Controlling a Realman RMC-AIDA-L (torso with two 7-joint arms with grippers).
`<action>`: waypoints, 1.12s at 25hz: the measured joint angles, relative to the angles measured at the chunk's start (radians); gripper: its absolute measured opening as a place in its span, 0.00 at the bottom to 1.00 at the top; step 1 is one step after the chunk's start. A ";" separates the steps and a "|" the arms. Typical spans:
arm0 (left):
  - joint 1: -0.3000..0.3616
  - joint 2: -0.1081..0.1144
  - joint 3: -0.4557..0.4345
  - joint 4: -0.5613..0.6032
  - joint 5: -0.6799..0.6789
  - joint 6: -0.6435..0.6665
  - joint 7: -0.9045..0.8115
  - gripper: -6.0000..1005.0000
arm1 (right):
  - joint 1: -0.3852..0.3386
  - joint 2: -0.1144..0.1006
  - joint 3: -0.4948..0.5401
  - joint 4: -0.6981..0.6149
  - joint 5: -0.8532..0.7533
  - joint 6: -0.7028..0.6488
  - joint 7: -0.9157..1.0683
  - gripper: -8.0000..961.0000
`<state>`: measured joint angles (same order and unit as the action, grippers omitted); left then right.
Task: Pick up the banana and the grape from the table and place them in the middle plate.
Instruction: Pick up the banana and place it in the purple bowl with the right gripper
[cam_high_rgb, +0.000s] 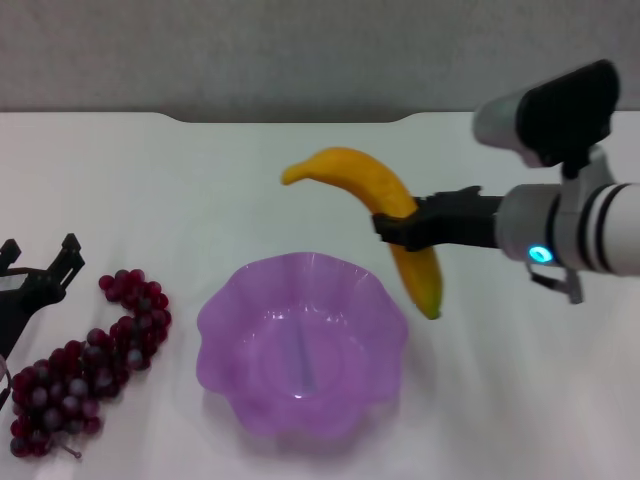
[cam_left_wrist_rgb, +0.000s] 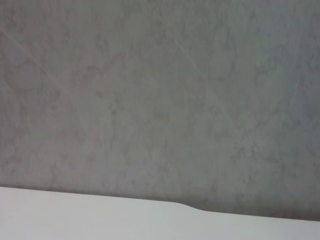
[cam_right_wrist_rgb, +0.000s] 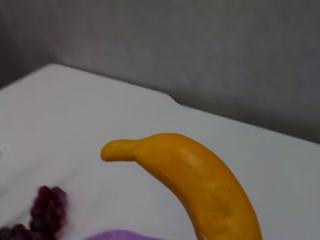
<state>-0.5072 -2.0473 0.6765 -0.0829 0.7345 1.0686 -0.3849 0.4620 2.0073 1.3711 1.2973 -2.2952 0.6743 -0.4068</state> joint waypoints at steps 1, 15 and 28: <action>0.000 0.000 0.000 0.000 0.000 0.000 0.000 0.81 | 0.001 0.000 -0.022 -0.008 0.014 -0.027 -0.009 0.56; -0.016 -0.001 0.001 0.000 0.004 -0.027 0.000 0.81 | 0.229 0.005 -0.248 -0.323 0.245 -0.144 -0.044 0.61; -0.022 -0.002 0.000 0.000 0.012 -0.027 0.000 0.81 | 0.305 0.010 -0.328 -0.423 0.272 -0.141 -0.044 0.65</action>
<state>-0.5296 -2.0494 0.6765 -0.0830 0.7470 1.0412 -0.3849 0.7672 2.0174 1.0431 0.8744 -2.0227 0.5330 -0.4509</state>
